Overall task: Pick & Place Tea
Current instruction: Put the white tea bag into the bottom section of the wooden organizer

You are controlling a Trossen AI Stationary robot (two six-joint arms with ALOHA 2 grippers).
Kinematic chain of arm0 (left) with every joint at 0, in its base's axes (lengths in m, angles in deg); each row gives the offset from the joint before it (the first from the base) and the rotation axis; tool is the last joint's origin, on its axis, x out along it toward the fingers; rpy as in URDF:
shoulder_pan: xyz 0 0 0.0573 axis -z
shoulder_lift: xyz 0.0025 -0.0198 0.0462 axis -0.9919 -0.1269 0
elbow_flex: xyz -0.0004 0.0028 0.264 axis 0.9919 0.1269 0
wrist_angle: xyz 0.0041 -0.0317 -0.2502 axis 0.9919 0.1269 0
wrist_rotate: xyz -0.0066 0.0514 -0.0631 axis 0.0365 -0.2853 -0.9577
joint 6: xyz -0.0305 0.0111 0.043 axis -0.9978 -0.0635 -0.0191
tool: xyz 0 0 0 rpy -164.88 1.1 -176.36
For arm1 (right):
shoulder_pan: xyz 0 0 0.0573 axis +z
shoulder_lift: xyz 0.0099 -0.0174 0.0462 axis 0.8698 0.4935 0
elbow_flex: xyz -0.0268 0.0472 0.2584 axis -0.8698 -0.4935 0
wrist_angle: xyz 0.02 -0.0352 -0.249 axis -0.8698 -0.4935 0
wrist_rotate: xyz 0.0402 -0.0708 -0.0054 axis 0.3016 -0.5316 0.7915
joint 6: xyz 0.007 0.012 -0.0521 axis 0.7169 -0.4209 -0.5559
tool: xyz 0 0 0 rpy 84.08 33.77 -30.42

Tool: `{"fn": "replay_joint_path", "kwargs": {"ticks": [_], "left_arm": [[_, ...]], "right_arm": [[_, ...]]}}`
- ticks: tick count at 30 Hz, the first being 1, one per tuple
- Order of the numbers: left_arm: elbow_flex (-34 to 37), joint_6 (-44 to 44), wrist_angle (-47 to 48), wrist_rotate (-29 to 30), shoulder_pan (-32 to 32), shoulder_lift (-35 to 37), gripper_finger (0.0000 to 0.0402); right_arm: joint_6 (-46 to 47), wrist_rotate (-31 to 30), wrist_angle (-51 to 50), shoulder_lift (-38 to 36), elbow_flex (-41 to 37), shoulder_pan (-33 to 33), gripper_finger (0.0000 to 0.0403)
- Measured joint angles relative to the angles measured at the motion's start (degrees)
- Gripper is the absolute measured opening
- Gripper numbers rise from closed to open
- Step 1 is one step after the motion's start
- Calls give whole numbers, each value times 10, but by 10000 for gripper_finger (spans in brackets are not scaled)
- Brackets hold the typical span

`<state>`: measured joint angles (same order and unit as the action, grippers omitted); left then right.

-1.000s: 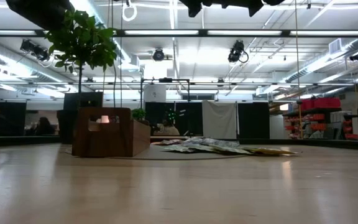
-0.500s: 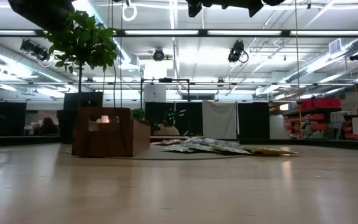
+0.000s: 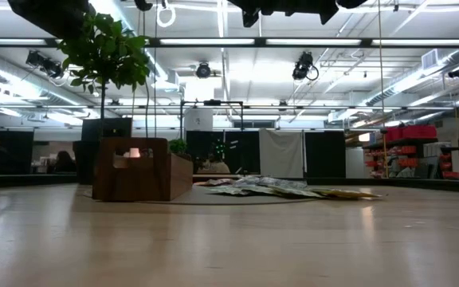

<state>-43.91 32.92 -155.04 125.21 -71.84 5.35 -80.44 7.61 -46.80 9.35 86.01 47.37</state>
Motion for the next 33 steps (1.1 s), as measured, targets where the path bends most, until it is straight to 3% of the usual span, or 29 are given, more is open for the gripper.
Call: {"fn": "replay_joint_path", "kwargs": {"ticks": [7,15,18,22,25,33], "left_arm": [[0,23,-1,29,24,0,82],[0,115,-1,191,98,0,134],[-7,143,12,279,126,16,147],[-71,222,113,414,155,50,153],[-146,263,214,466,172,62,153],[-295,236,457,500,183,61,153]], "right_arm": [[-7,4,-7,0,0,-12,1],[-44,3,-90,-2,0,-38,0],[-80,-1,-137,-2,0,-40,0],[-104,-13,-164,-2,0,-38,0],[-111,-14,-169,-2,0,-37,0],[-138,-32,-180,-2,0,-37,0]]}}
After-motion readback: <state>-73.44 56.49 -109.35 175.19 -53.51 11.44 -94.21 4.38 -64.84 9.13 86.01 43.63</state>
